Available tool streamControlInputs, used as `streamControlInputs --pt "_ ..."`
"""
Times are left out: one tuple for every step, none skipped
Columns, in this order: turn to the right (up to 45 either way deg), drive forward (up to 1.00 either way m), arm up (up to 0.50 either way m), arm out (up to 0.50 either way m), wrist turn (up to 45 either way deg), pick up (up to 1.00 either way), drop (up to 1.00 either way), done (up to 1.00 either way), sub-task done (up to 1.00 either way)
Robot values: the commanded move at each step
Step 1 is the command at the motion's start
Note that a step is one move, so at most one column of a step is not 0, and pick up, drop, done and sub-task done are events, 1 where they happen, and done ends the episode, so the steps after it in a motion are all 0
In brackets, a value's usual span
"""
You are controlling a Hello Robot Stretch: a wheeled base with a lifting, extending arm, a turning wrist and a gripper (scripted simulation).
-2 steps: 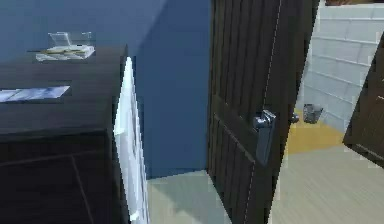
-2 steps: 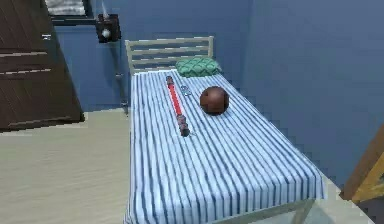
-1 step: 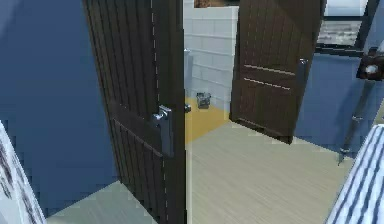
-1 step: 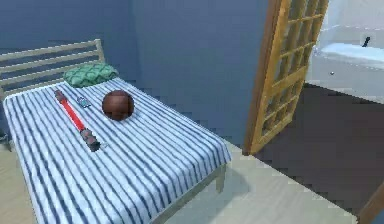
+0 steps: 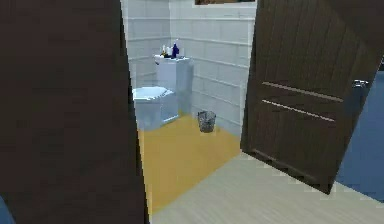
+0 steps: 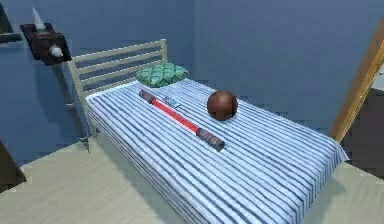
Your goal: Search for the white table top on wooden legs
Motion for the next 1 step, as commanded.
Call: streamControlInputs --pt "39.0 0.0 0.0 0.0 0.0 0.0 0.0 0.0 0.0"
